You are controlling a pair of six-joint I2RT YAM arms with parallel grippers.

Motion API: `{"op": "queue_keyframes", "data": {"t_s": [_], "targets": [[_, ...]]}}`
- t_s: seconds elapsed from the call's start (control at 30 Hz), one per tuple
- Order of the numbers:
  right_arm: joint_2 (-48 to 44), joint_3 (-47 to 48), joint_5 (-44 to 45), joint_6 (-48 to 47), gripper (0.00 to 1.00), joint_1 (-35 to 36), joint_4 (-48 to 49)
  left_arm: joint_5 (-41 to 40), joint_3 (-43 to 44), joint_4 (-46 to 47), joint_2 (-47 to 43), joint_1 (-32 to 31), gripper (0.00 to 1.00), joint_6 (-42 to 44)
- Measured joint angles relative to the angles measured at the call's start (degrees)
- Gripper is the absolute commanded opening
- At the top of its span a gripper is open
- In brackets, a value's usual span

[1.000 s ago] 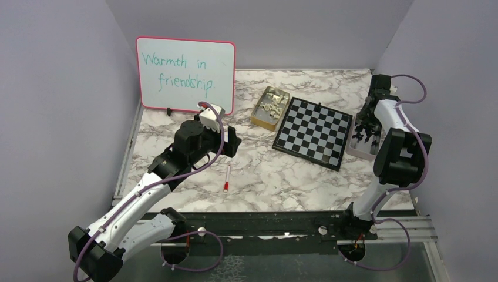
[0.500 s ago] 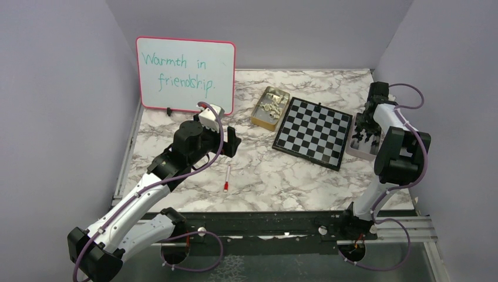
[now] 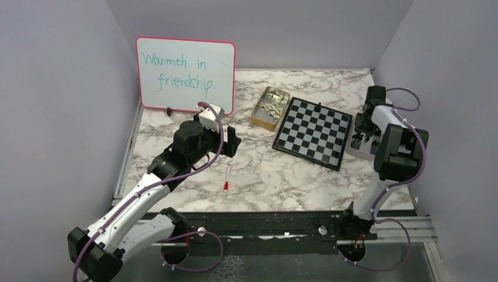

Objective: Set up the chess pieces on the board
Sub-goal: Pick up the chess piece from the storage box.

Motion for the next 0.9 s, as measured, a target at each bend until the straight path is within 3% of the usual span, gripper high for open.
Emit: {"op": "queue_keyframes", "data": {"t_s": [0.4, 0.9], "targets": [[0.9, -0.5, -0.1, -0.1, 0.21, 0.0, 0.7, 0.0, 0.0, 0.0, 0.0, 0.0, 0.99, 0.0], [0.7, 0.2, 1.3, -0.1, 0.17, 0.0, -0.5, 0.0, 0.0, 0.0, 0.0, 0.0, 0.99, 0.0]]}}
